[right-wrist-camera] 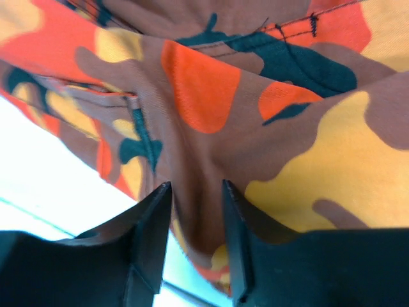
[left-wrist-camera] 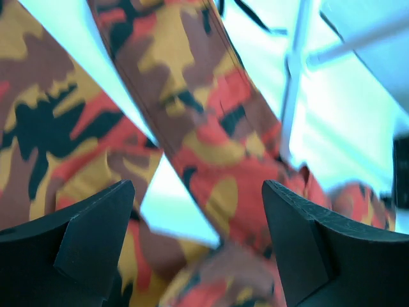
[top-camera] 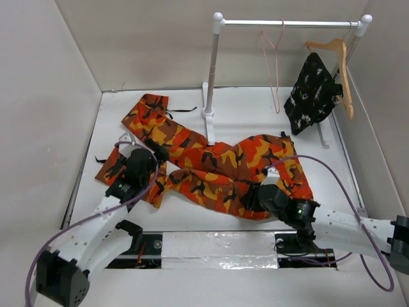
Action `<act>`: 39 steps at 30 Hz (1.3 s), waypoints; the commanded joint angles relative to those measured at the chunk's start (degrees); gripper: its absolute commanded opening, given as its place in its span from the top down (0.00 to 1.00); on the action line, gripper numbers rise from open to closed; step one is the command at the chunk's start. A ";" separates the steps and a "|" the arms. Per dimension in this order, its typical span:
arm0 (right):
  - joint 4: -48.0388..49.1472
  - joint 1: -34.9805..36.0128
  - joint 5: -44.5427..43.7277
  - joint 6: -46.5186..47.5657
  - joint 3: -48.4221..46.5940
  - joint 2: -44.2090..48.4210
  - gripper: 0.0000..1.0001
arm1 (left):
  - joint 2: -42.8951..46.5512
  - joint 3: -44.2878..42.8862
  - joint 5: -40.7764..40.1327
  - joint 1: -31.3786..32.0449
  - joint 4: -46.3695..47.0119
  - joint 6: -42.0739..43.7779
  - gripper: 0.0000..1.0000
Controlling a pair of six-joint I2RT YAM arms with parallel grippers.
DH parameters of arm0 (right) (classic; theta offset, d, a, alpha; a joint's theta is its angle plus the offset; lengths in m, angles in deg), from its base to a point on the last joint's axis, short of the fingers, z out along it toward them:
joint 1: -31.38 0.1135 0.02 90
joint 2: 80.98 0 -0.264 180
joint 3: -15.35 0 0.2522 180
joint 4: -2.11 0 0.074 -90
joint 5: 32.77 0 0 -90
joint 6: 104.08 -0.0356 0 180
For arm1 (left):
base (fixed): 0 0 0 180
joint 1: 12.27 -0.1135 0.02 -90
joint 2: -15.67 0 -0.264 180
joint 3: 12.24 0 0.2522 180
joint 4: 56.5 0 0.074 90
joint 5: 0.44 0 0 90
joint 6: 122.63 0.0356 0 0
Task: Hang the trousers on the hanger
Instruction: Flatten out the trousers at the center of the board.
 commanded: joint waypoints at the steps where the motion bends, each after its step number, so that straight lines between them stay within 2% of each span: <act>1: -3.51 0.42 -3.11 -0.80 -1.12 4.86 0.53 | -7.13 -4.92 4.05 -7.18 9.37 -0.18 0.21; 4: -0.98 0.42 -3.73 0.33 -0.51 8.74 0.42 | -14.32 -5.63 6.87 -16.67 16.41 -2.81 0.23; 6: 1.65 0.42 -3.12 2.61 -1.29 9.18 0.42 | -19.78 -6.86 10.19 -21.42 18.62 -5.71 0.23; 8: 2.46 0.42 -2.68 5.52 -3.39 7.35 0.49 | -29.54 -10.98 11.97 -27.23 19.86 -6.42 0.23; 11: 1.85 0.42 -1.28 8.07 -6.12 3.57 0.76 | -42.20 -18.18 17.32 -33.73 20.22 -2.83 0.22; 14: 2.54 1.03 -0.04 8.87 -5.70 1.98 0.82 | -52.66 -24.08 27.15 -38.74 22.32 1.91 0.22; 17: 5.53 1.04 1.71 9.13 -4.20 3.02 0.79 | -60.05 -29.00 32.27 -40.68 22.68 4.12 0.21; 24: 9.31 1.04 2.69 9.13 -1.47 5.05 0.78 | -67.27 -36.91 29.81 -40.69 20.83 4.30 0.26; 27: 9.84 1.04 1.28 9.04 -1.29 4.97 0.77 | -70.52 -40.69 30.78 -40.69 20.66 3.60 0.32; 30: 9.23 1.04 -1.09 9.13 -1.99 4.61 0.77 | -73.07 -43.60 29.30 -39.12 19.96 3.50 0.43; 31: 8.97 1.04 -1.96 9.30 -2.26 4.35 0.76 | -73.86 -44.65 29.20 -38.59 20.21 3.42 0.55; 33: 9.14 0.17 -2.50 9.48 -2.52 3.82 0.68 | -74.57 -45.71 31.12 -38.58 20.65 2.98 0.71; 34: 9.31 0.16 -2.33 9.74 -2.52 3.56 0.62 | -74.83 -46.23 31.48 -38.58 21.35 2.46 0.90; 35: 9.23 -0.80 -1.98 9.75 -2.61 3.04 0.55 | -74.57 -46.41 31.74 -38.58 21.45 2.02 1.00; 39: 8.96 -5.63 -0.84 8.96 -1.74 1.36 0.50 | -67.82 -44.57 29.03 -38.58 22.24 1.66 1.00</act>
